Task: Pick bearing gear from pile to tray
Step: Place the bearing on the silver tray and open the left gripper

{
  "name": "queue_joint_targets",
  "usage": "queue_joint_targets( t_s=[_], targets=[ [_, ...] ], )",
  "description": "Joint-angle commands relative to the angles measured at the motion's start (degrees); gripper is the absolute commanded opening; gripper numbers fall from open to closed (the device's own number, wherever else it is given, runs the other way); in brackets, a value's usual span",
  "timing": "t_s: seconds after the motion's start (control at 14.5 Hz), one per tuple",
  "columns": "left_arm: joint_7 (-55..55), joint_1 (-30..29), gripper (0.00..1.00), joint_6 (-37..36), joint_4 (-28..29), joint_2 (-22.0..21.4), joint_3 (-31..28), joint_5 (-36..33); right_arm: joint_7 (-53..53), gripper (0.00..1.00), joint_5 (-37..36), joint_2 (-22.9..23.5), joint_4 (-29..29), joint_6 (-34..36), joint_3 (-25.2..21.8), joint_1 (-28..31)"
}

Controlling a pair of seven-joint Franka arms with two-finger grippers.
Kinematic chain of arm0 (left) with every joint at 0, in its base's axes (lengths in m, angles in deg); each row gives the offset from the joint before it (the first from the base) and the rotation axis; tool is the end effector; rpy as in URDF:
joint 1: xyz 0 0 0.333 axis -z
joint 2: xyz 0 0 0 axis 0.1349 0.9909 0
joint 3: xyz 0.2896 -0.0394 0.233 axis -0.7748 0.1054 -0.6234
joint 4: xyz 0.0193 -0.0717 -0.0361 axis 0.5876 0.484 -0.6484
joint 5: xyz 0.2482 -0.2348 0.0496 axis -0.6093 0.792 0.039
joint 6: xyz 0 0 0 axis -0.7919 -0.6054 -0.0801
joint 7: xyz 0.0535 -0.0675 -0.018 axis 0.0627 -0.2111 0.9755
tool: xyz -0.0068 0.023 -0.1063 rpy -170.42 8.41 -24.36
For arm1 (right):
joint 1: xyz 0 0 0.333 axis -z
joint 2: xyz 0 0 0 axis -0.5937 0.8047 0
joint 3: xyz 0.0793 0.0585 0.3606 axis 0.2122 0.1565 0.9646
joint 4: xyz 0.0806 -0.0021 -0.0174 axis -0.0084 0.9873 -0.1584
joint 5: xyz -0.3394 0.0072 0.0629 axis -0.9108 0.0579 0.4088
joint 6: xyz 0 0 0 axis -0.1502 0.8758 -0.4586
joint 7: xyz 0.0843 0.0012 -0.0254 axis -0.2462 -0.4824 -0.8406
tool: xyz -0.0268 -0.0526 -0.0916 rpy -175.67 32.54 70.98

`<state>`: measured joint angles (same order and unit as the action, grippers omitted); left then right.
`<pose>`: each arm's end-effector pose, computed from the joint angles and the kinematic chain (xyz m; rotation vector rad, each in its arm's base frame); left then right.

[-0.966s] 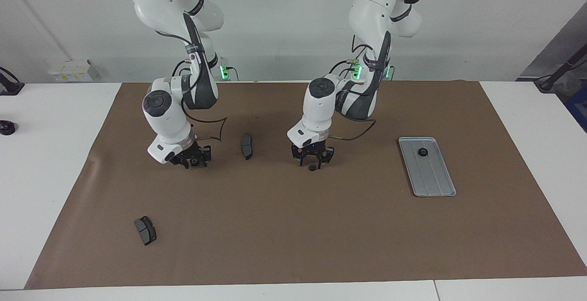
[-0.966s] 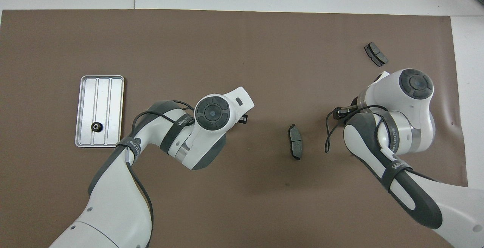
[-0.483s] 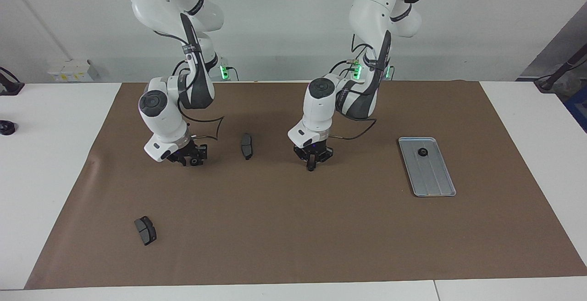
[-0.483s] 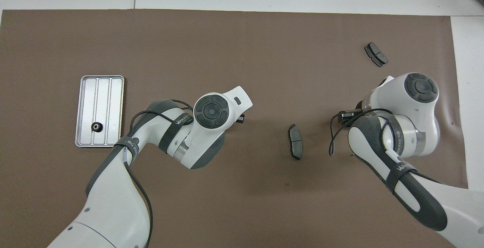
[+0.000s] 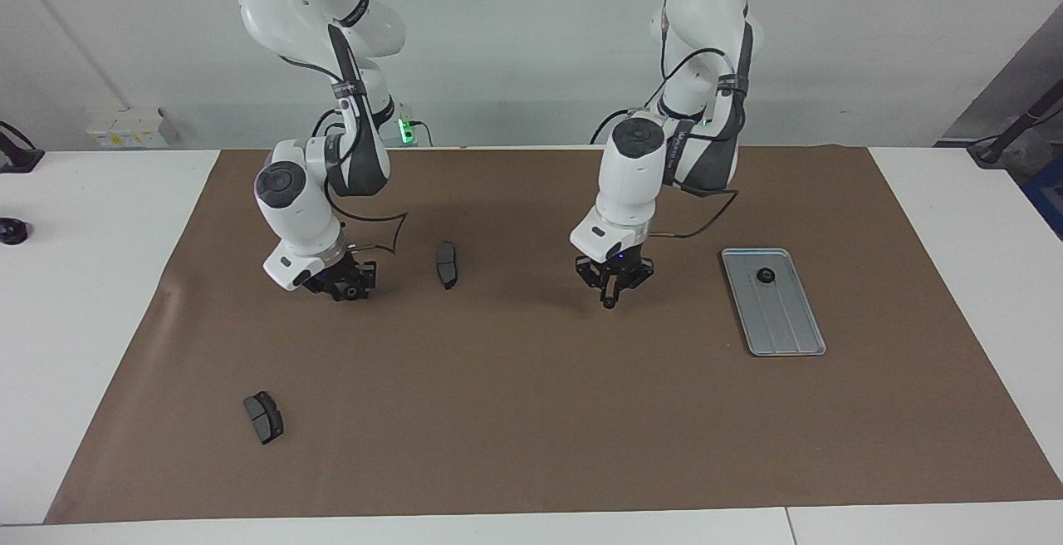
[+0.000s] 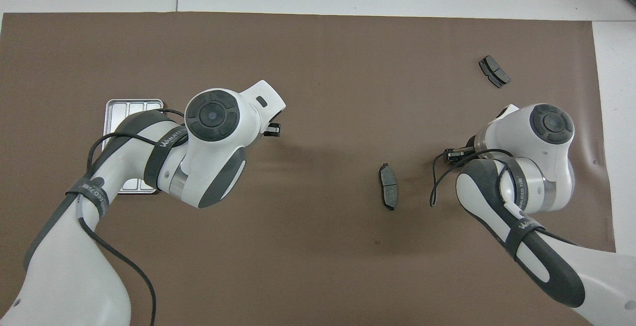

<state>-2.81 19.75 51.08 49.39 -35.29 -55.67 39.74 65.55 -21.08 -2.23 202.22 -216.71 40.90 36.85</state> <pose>0.5413 -0.2830 0.4576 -3.1229 0.1862 -0.2461 0.5352 0.0314 0.3755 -3.1366 -0.0873 0.0602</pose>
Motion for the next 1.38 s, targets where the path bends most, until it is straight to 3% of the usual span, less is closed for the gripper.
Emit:
queue_joint_targets(
  t_s=[0.0, 0.34, 0.69, 0.9, 1.24, 1.31],
  targets=[
    [-1.1, -5.4, 0.00, 0.0, 2.9, -1.7, 0.5, -1.2, 1.3, 0.48, 0.5, -1.7, 2.2, -1.3, 0.8, 0.8],
    [-11.0, -17.3, 0.00, 3.6, 4.3, -1.5, 0.6, -1.2, 1.3, 0.35, 0.4, -1.7, 2.2, -1.3, 0.9, 0.7],
    [-12.9, -24.9, 0.00, 9.7, 9.4, -2.2, 0.8, -1.1, 1.3, 0.25, 0.5, -1.5, 1.4, -1.0, 0.9, 0.2],
    [-12.9, -28.0, 0.00, 9.8, 9.4, -1.8, 0.9, -0.6, 1.9, 0.22, 0.4, -1.2, -2.4, 2.0, 1.1, -0.3],
    [-12.9, -30.3, 0.00, 9.7, 9.5, -0.7, 0.9, 0.0, 8.7, 0.18, 0.5, -0.8, -9.7, 7.1, 1.3, -8.1],
    [-12.9, -30.3, 0.13, 9.6, 9.8, -0.7, 1.0, 0.0, 11.3, 0.16, 0.8, -0.7, -10.9, 7.1, 1.3, -10.2]
  ],
)
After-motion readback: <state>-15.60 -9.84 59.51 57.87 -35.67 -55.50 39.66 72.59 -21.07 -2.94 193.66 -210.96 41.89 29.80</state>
